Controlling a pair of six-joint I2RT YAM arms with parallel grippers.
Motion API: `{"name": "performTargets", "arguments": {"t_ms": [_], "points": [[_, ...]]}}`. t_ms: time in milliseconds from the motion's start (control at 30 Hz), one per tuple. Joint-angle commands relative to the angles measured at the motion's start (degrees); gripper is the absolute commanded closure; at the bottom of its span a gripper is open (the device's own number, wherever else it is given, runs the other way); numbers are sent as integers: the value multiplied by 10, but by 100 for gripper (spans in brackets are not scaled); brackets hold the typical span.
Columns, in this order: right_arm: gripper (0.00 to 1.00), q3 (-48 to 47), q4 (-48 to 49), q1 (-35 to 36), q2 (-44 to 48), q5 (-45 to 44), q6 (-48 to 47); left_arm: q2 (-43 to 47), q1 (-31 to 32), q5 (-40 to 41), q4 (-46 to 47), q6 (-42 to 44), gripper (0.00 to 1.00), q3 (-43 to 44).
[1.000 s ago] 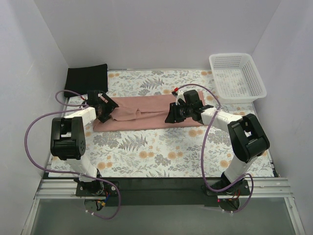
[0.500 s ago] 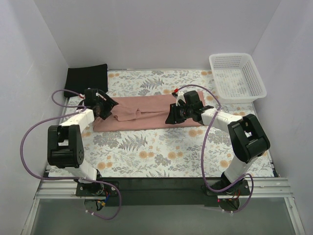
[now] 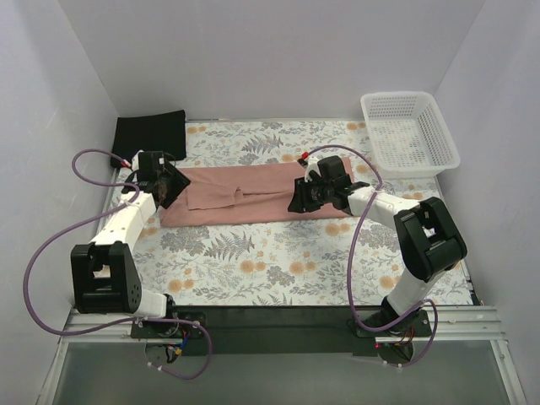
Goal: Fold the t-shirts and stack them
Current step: Fold the tshirt
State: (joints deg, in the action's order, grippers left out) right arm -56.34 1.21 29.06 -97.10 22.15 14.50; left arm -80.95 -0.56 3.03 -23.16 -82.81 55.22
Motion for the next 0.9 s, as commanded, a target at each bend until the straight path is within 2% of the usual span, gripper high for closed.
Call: {"name": "performTargets", "arguments": {"t_ms": [0,200,367,500,700,867], "points": [[63,-18,-28,-19,17,-74,-28,-22,20,18,-30,33,42,12],[63,-47,-51,-43,-16,-106,-32,-97,95,28,-31,46,50,80],[63,-56,-51,-59,-30,-104,-29,-169,136,36,-29,41,66,136],[63,-59,-52,-65,-37,-106,-28,-239,157,32,-29,37,74,178],[63,-62,-53,-68,-49,-115,-30,-307,186,35,-28,36,75,224],[63,-63,-61,-69,-49,-120,-33,-325,193,48,-42,29,73,224]]}}
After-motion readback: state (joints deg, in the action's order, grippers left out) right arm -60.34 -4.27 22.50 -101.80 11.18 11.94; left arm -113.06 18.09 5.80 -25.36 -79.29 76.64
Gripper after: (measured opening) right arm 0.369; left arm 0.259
